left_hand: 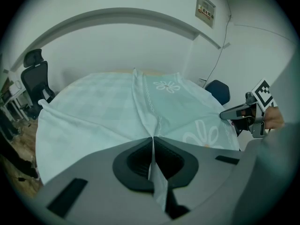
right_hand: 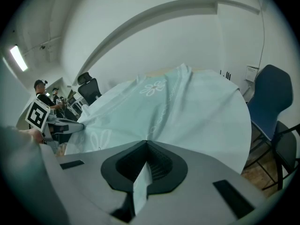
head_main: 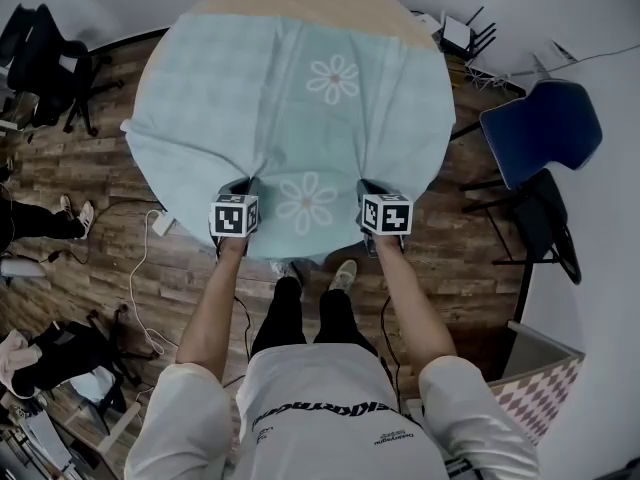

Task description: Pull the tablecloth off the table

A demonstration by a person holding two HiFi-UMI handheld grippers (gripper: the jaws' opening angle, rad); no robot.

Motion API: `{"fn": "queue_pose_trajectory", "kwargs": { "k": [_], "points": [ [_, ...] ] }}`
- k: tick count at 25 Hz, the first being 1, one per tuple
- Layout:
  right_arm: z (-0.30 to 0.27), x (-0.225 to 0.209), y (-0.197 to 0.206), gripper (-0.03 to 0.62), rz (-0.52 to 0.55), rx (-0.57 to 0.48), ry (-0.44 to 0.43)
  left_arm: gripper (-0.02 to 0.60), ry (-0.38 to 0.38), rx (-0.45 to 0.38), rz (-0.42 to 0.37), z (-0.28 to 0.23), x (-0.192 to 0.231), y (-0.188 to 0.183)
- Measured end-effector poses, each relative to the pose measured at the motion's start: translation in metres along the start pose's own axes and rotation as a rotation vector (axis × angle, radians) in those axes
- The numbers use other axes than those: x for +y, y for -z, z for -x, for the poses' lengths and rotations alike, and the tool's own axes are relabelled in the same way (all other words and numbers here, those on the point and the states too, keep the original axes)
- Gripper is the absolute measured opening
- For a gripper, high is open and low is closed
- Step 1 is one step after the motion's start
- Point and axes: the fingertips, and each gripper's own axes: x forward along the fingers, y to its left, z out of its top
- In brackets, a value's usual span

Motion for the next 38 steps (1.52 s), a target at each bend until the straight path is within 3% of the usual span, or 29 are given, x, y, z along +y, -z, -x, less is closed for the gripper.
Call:
{"fn": "queue_pose_trajectory", "kwargs": {
  "k": [24, 38],
  "points": [
    [0.114, 0.033, 0.059, 0.035, 0.089, -0.033, -0.093, 0.015, 0.006, -0.114, 0.038, 0.126, -0.071, 0.042],
    [0.192, 0.061, 0.068, 0.035, 0.148, -0.123, -0.136, 0.015, -0.003, -0.184, 0.026, 0.205, -0.112, 0.059]
  ]
}}
